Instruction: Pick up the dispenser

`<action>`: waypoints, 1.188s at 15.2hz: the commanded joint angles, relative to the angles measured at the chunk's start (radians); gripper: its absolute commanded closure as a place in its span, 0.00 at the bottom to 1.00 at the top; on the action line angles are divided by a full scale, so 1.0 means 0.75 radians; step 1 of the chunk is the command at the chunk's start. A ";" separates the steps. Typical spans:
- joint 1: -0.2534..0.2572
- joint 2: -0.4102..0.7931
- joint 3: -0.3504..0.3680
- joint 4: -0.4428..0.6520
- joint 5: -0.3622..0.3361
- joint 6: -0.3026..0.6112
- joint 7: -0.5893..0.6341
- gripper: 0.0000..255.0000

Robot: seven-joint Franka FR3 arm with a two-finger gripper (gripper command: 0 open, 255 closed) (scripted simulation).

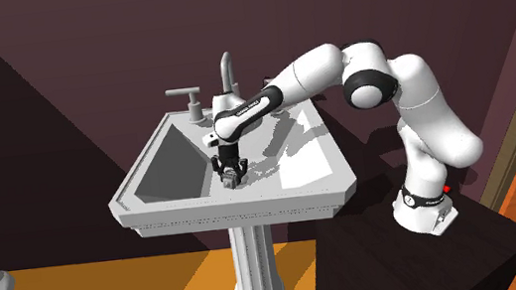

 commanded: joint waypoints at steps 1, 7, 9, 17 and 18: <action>-0.015 0.011 -0.007 -0.010 0.003 -0.007 -0.002 1.00; -0.009 -0.022 -0.021 0.003 -0.025 -0.046 0.017 1.00; -0.004 -0.041 -0.030 0.011 -0.041 -0.070 0.029 1.00; 0.011 -0.112 -0.060 0.056 -0.102 -0.168 0.075 1.00; 0.012 -0.120 -0.063 0.063 -0.109 -0.181 0.081 1.00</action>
